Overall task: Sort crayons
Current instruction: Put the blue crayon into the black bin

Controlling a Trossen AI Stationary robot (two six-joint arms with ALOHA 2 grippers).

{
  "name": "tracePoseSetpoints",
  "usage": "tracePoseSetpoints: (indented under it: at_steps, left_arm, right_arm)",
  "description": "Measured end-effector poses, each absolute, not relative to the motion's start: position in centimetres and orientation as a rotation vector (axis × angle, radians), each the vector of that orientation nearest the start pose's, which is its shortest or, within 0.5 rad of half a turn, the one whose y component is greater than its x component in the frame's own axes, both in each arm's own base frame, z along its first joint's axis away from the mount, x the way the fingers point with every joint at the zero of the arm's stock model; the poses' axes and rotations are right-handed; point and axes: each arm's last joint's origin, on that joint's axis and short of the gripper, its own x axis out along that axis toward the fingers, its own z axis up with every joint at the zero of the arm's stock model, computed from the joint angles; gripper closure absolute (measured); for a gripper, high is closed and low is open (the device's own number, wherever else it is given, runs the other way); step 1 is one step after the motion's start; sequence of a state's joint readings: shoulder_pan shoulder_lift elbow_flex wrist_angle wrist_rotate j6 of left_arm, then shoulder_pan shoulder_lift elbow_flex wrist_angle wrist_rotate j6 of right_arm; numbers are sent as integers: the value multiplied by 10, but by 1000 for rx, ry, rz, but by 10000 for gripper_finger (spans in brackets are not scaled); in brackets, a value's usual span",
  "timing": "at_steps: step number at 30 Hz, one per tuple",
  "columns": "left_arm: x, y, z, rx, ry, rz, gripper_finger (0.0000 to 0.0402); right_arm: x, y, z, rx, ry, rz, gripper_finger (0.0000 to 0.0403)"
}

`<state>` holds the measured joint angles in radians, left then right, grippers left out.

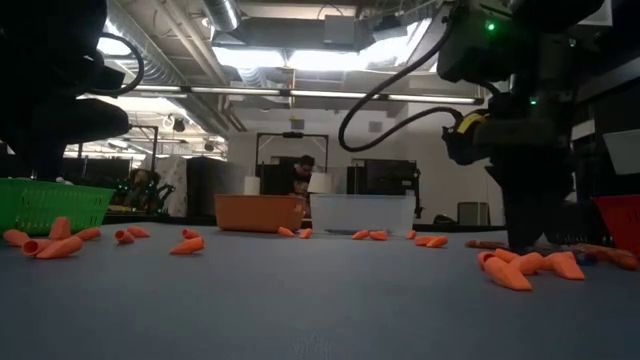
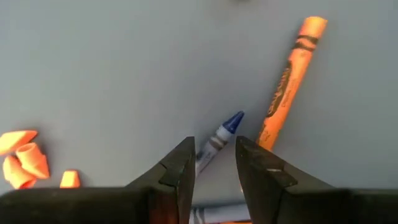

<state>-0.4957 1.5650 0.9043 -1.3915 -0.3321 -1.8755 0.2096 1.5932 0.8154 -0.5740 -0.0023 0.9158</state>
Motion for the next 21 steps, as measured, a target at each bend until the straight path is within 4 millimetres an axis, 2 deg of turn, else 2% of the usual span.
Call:
tracePoseSetpoints:
  at_steps: [12, 21]
  left_arm:
    - [185, -89, 180, -501, 1157, 1411, 312]
    - [185, -89, 180, -501, 1156, 1410, 312]
  right_arm:
    - [261, 55, 136, 607, 1330, -464, 293]
    - [260, 55, 136, 591, 1328, -472, 376]
